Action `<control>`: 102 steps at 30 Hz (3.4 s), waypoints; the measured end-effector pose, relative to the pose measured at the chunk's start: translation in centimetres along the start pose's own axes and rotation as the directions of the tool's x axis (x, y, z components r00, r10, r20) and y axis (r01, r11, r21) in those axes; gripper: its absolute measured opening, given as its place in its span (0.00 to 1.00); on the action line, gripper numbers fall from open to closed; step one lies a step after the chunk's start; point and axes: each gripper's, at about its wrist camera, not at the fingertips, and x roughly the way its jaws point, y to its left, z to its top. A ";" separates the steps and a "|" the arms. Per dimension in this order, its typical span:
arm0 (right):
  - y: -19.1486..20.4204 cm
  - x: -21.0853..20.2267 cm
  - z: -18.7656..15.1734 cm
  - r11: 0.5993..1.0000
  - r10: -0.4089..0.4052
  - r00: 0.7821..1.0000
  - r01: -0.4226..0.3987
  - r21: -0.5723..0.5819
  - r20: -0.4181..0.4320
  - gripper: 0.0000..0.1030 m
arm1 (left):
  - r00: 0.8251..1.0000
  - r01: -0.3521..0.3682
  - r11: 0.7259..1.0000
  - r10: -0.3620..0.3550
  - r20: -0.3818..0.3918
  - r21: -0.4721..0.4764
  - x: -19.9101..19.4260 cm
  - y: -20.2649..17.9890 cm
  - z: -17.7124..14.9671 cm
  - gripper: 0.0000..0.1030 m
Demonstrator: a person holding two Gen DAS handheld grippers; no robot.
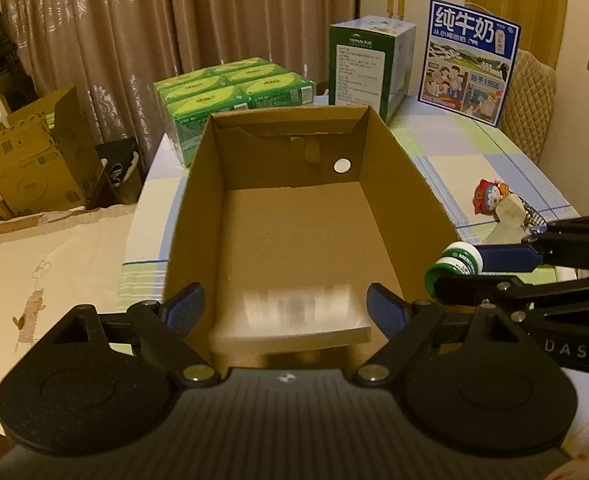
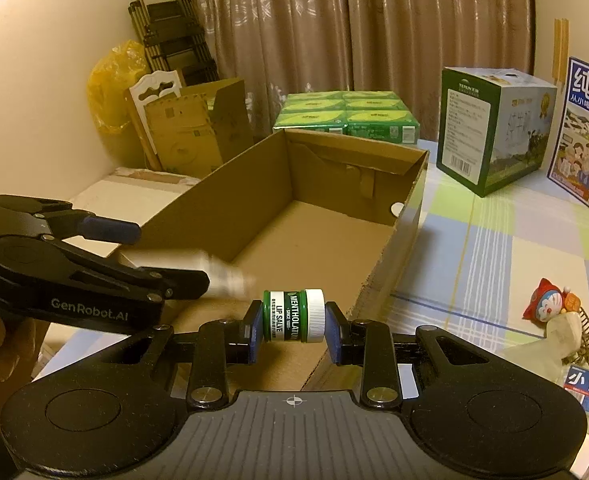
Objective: Organize rigid objects
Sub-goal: 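Open the right tool to drop the jar while the left tool releases the lid into the box, then move both open tools back over the table objects, then grasp the white square night light with the left tool while the right tool approaches the wire rack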
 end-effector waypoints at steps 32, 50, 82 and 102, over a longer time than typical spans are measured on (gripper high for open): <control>-0.1 -3.5 -0.6 0.999 -0.006 0.998 0.003 0.037 0.057 0.30 | 0.997 -0.038 0.997 0.042 0.062 -0.065 -3.8 0.9 0.1 0.83; -3.9 -17.2 -7.7 0.963 -0.228 0.963 0.201 0.181 0.143 0.65 | 0.982 0.098 0.994 -0.090 0.166 -0.042 -10.5 -8.4 -0.8 0.83; -17.6 -25.9 -16.9 0.805 -0.479 0.877 0.420 0.419 0.039 0.72 | 0.965 0.250 0.966 -0.254 0.067 0.070 -4.8 -25.6 -3.0 0.89; -28.2 -22.4 -13.5 0.919 -0.351 0.935 0.354 0.172 -0.048 0.72 | 0.955 0.295 0.954 -0.296 0.016 0.058 2.6 -34.4 -3.1 0.89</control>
